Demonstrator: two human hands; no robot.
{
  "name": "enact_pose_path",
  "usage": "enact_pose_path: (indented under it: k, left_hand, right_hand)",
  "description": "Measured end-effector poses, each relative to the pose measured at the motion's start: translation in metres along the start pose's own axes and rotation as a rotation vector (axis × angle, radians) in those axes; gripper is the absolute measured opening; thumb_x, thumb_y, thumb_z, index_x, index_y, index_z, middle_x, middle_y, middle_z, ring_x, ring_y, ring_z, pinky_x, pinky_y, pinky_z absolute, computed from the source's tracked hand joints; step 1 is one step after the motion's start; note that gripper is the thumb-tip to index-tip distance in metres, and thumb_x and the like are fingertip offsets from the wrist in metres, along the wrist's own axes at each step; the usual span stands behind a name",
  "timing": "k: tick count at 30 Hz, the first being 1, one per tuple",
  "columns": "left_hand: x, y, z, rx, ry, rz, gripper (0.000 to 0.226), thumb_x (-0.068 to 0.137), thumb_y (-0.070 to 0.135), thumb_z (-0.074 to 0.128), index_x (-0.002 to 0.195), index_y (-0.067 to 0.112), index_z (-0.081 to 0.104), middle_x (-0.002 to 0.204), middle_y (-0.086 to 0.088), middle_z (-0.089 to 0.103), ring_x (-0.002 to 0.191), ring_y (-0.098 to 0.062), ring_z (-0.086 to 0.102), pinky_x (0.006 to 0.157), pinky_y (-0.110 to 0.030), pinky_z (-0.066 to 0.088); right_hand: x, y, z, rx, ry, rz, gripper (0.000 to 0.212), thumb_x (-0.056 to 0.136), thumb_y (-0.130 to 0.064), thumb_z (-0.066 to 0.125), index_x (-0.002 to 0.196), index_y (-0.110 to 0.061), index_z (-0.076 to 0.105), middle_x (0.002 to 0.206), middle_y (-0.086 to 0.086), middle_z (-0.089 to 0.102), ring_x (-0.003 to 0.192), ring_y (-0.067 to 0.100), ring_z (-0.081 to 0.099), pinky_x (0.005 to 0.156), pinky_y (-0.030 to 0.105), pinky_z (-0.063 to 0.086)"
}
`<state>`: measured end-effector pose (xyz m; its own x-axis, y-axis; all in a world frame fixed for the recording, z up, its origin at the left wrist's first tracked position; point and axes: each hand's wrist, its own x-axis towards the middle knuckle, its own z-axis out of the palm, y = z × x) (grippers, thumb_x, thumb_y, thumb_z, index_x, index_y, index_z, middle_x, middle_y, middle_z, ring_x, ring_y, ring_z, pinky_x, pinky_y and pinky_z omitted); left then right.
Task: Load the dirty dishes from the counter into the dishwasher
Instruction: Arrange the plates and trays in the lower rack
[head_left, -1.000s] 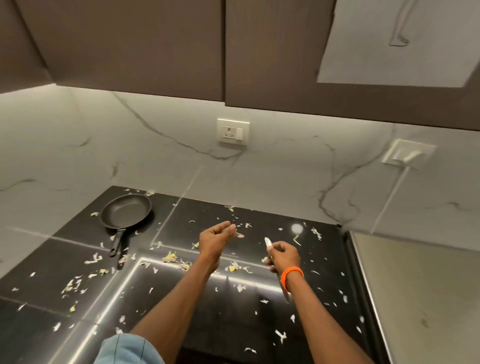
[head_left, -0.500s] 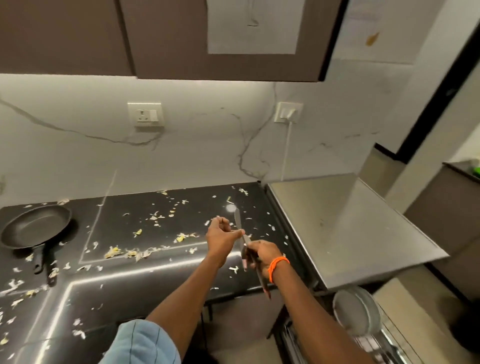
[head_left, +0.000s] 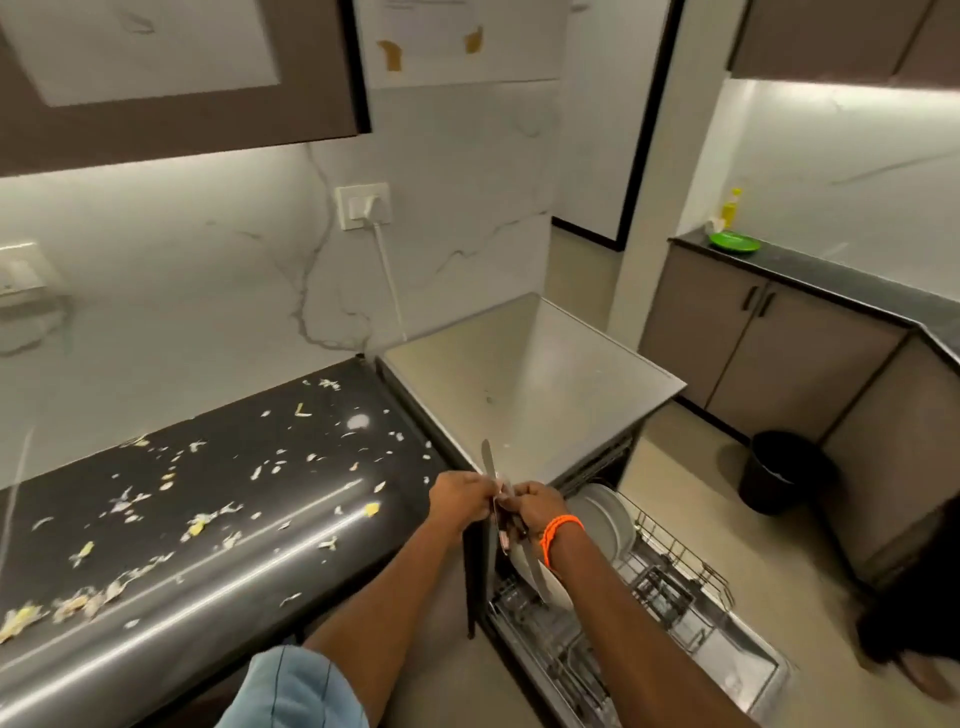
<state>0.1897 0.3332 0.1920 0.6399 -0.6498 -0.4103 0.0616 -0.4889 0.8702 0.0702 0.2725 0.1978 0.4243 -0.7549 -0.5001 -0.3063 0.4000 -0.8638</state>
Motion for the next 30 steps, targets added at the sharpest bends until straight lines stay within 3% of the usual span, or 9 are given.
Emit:
enact_pose_path:
  k: [3,6,7,12,16,20,23,26,30]
  left_hand:
    - [-0.011,0.009,0.047,0.038,-0.049,-0.003,0.007,0.077,0.021,0.081,0.076,0.013,0.081,0.073,-0.009,0.076,0.062,-0.014,0.07,0.069,-0.033,0.064]
    - [-0.009,0.006,0.101,0.156,-0.063,0.017,0.012,0.081,0.019,0.081,0.07,0.015,0.079,0.066,-0.004,0.074,0.059,-0.013,0.07,0.068,-0.031,0.063]
    - [-0.009,0.003,0.116,0.201,-0.085,0.014,0.013,0.081,0.019,0.082,0.068,0.018,0.079,0.065,-0.002,0.074,0.061,-0.015,0.072,0.07,-0.032,0.064]
    - [0.003,-0.022,0.18,0.446,-0.227,0.041,0.017,0.081,0.02,0.081,0.065,0.015,0.077,0.061,-0.002,0.073,0.061,-0.015,0.072,0.068,-0.028,0.062]
    - [0.015,-0.05,0.214,0.582,-0.318,-0.011,0.016,0.085,0.017,0.078,0.069,0.016,0.077,0.065,-0.001,0.074,0.062,-0.011,0.073,0.066,-0.024,0.062]
    - [0.05,-0.092,0.246,0.791,-0.426,-0.024,0.033,0.089,0.022,0.07,0.056,0.018,0.065,0.063,0.002,0.069,0.07,-0.017,0.072,0.074,-0.028,0.06]
    - [0.078,-0.117,0.273,0.884,-0.495,-0.009,0.022,0.09,0.022,0.066,0.072,0.012,0.075,0.078,-0.006,0.074,0.082,-0.023,0.071,0.075,-0.029,0.056]
    - [0.121,-0.151,0.308,0.989,-0.524,0.023,0.02,0.089,0.024,0.066,0.095,0.008,0.076,0.088,-0.009,0.073,0.082,-0.021,0.066,0.067,-0.026,0.05]
    - [0.171,-0.198,0.353,1.076,-0.608,0.039,0.011,0.094,0.018,0.066,0.095,0.008,0.071,0.087,-0.003,0.068,0.078,-0.016,0.063,0.062,-0.025,0.051]
  right_hand:
    - [0.033,0.034,-0.051,0.106,0.05,0.078,0.03,0.051,-0.022,0.082,0.072,-0.006,0.067,0.075,0.027,0.07,0.065,0.039,0.066,0.058,0.038,0.049]
    - [0.018,0.048,-0.101,0.207,0.159,0.177,0.007,0.082,-0.004,0.067,0.084,0.002,0.064,0.073,0.03,0.061,0.053,0.032,0.061,0.047,0.032,0.049]
    - [0.015,0.054,-0.118,0.224,0.195,0.198,0.009,0.089,-0.002,0.061,0.089,0.006,0.064,0.072,0.027,0.059,0.047,0.029,0.059,0.045,0.032,0.05]
    - [0.035,0.124,-0.198,0.227,0.356,0.357,0.005,0.084,0.005,0.061,0.084,0.007,0.065,0.075,0.029,0.069,0.06,0.041,0.068,0.062,0.055,0.06]
    - [0.05,0.182,-0.232,0.1,0.399,0.496,0.003,0.083,-0.003,0.066,0.083,0.0,0.067,0.077,0.016,0.073,0.073,0.035,0.074,0.07,0.054,0.062]
    - [0.064,0.221,-0.243,0.124,0.421,0.587,0.013,0.072,0.008,0.074,0.084,0.002,0.072,0.074,0.022,0.073,0.066,0.037,0.073,0.066,0.054,0.061]
    - [0.082,0.242,-0.246,0.216,0.475,0.632,0.018,0.074,0.019,0.069,0.082,0.003,0.07,0.082,0.024,0.072,0.063,0.034,0.071,0.06,0.042,0.062]
    - [0.125,0.297,-0.248,0.345,0.577,0.684,0.02,0.072,0.023,0.069,0.087,0.01,0.069,0.074,0.025,0.069,0.06,0.036,0.069,0.069,0.053,0.061]
    - [0.169,0.343,-0.242,0.338,0.681,0.722,0.012,0.08,0.008,0.073,0.081,-0.003,0.067,0.065,0.018,0.07,0.061,0.033,0.072,0.068,0.054,0.061]
